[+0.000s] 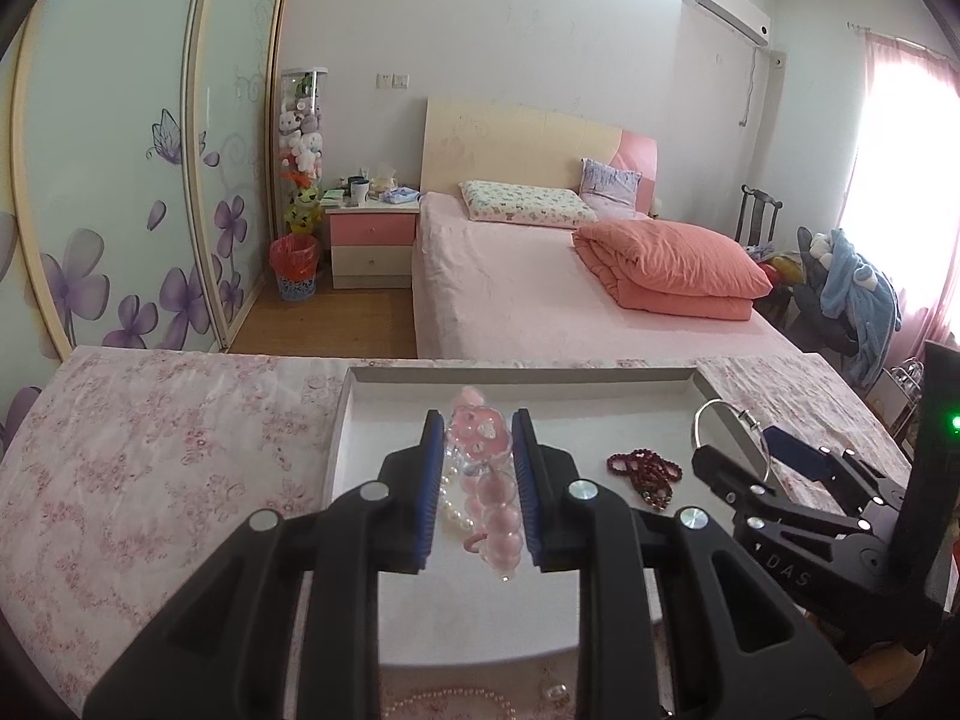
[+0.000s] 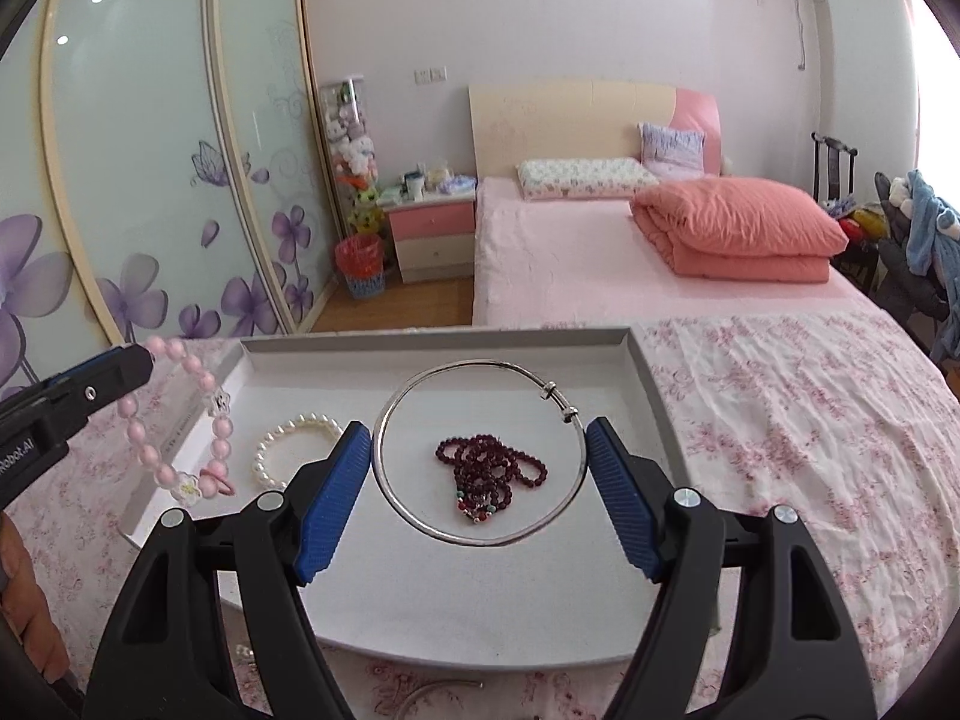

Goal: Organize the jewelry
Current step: 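Carry the pink bracelet and silver bangle into the tray and open both tools, then withdraw both tools from the tray toward the remaining jewelry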

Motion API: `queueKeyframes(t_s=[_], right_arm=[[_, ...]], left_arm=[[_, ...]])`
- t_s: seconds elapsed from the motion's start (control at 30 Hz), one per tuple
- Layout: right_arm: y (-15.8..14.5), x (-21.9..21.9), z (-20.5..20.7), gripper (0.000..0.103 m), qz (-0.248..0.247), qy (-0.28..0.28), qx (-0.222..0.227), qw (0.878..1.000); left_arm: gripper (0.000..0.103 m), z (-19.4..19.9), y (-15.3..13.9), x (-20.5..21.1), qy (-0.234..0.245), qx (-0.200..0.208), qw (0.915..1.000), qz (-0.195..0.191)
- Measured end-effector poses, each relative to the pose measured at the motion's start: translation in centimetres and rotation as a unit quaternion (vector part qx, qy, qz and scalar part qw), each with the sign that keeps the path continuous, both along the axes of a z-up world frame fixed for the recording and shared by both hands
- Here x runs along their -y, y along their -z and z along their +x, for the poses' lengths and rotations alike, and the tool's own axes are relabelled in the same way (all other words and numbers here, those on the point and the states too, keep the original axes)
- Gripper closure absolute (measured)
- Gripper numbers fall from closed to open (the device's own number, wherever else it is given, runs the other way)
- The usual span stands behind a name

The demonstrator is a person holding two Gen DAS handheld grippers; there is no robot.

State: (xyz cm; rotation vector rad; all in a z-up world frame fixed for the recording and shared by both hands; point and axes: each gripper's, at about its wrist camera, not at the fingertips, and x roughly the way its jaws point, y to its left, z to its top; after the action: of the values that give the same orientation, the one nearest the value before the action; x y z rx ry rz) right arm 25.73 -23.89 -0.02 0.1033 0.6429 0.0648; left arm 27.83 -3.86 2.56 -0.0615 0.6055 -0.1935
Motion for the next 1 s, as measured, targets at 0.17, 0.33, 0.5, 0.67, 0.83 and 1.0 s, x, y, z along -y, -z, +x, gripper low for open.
queueKeyframes(t_s=[0.17, 0.33, 0.5, 0.67, 0.83, 1.0], right_arm=[[1.2, -0.3, 1.6, 0.029, -0.007, 0.003, -0.039, 0.999], [2.2, -0.3, 2.4, 0.029, -0.009, 0.006, -0.063, 0.998], [2.7, -0.3, 2.9, 0.029, -0.01, 0.007, -0.082, 0.997], [2.5, 0.0, 2.3, 0.027, -0.007, 0.008, -0.077, 0.997], [1.8, 0.5, 1.6, 0.027, -0.004, 0.015, -0.065, 0.998], [1.2, 0.5, 0.7, 0.027, -0.006, 0.014, -0.057, 0.998]], left_arm=[[0.08, 1.6, 1.4, 0.3, 0.0, -0.022, 0.9997, -0.005], [0.08, 2.7, 2.1, 0.3, -0.002, -0.03, 0.9995, -0.004], [0.079, 3.1, 2.4, 0.4, -0.001, -0.034, 0.9994, -0.01], [0.071, 3.0, 2.2, -0.1, -0.003, -0.031, 0.9994, -0.015], [0.071, 2.2, 1.8, -0.8, -0.01, -0.028, 0.9994, -0.015], [0.071, 0.9, 1.4, -1.7, -0.017, -0.027, 0.9993, -0.017]])
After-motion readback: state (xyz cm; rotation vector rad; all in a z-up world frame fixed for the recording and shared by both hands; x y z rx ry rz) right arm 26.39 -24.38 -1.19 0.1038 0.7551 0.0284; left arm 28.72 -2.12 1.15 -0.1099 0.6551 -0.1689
